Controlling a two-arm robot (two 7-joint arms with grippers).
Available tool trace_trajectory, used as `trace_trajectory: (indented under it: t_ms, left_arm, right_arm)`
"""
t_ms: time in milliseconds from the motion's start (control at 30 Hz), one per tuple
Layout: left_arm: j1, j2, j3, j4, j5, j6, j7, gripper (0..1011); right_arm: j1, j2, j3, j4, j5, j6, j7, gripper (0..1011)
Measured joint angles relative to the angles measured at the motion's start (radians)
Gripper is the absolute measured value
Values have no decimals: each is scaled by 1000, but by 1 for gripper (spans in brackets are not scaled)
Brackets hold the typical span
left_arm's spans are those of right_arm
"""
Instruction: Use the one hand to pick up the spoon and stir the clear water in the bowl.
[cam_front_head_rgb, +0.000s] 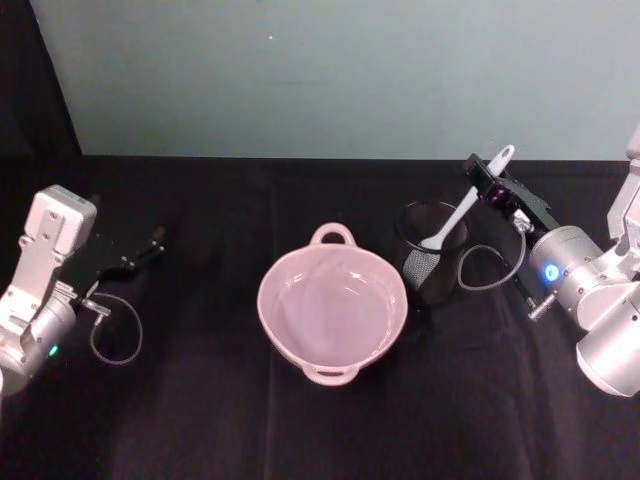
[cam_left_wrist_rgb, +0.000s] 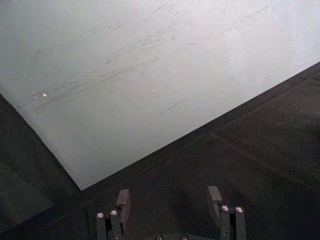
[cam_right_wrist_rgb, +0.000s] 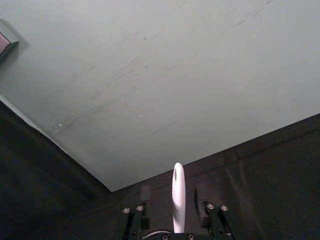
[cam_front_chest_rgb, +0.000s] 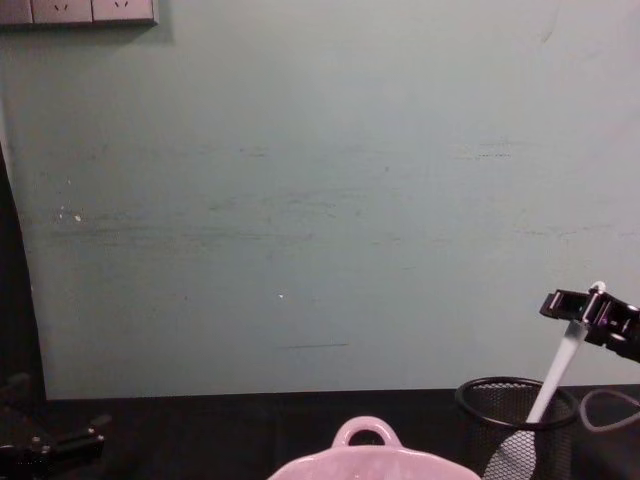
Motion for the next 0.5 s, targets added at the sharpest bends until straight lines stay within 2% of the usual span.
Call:
trace_trajectory:
  t_ms: [233,267,333,500]
  left_arm:
    - [0,0,0,0,0,0,0,1011]
    - [0,0,0,0,0,0,0,1011]
    - [0,0,0,0,0,0,0,1011]
    - [0,0,0,0,0,0,0,1011]
  right_arm:
    - [0,0,0,0,0,0,-1,734]
    - [0,0,0,0,0,-1,-1,789]
    - [0,0,0,0,-1,-1,-1,821]
    - [-8,5,3,-4,-17,-21,-2,974]
